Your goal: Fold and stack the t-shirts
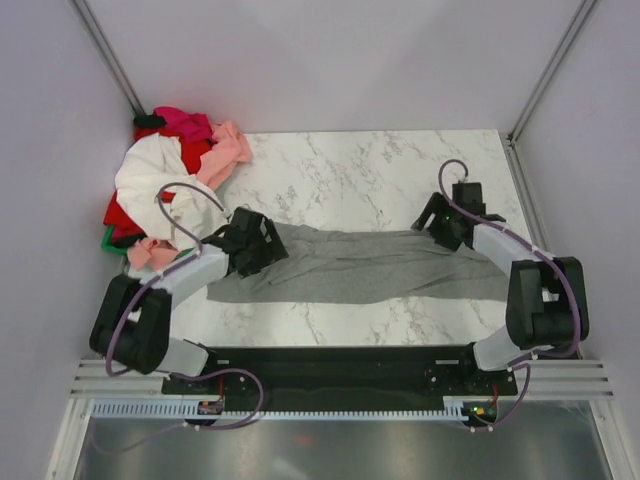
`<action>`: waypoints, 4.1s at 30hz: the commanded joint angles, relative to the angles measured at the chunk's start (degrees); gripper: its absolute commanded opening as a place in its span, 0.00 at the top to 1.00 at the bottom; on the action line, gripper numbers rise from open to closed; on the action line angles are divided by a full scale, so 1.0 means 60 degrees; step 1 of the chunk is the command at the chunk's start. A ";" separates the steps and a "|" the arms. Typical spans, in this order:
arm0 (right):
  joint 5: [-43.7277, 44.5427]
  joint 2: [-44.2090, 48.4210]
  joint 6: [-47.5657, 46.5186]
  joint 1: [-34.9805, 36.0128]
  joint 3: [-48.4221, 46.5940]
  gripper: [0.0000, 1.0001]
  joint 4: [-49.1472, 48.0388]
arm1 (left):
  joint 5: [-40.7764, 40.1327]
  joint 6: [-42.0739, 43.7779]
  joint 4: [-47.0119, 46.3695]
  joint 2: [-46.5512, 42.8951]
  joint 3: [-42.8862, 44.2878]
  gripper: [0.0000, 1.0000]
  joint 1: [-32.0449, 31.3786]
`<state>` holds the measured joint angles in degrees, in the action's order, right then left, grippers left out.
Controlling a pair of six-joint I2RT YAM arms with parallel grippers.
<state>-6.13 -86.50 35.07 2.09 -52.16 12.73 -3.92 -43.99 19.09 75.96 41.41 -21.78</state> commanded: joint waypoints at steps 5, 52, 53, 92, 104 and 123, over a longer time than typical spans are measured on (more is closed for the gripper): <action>0.0670 -0.0685 -0.0367 0.0472 0.0915 0.18 0.0676 | 0.0449 -0.0784 -0.1116 0.3257 0.1417 0.06 -0.0164; 0.0670 -0.8916 -0.2270 0.5000 -1.2369 0.11 0.4807 | 0.3408 0.2235 0.1447 -0.2039 0.1773 0.00 0.0923; 0.0699 -0.9267 -0.2285 0.4897 -1.2632 0.11 0.4763 | 0.3335 0.2118 0.1432 -0.2142 0.1510 0.00 0.0616; 0.0961 -0.3488 -0.0880 0.2436 -0.6684 0.02 0.2856 | 0.2191 -0.2205 -0.3108 0.4170 0.2150 0.65 -0.7049; 0.1272 0.2886 0.1271 0.2624 0.1496 0.08 0.3269 | 0.0054 -0.2395 -0.0766 -0.1010 -0.0541 0.98 -0.5850; 0.0963 0.4970 0.5872 0.8350 0.4475 0.12 0.1161 | -0.0560 -0.3407 0.2220 -0.5716 -0.2420 0.02 -0.5774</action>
<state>-1.54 -54.41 62.92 46.98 -25.98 27.03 -1.43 -63.72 26.30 45.39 23.07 -56.38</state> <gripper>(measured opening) 0.881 0.975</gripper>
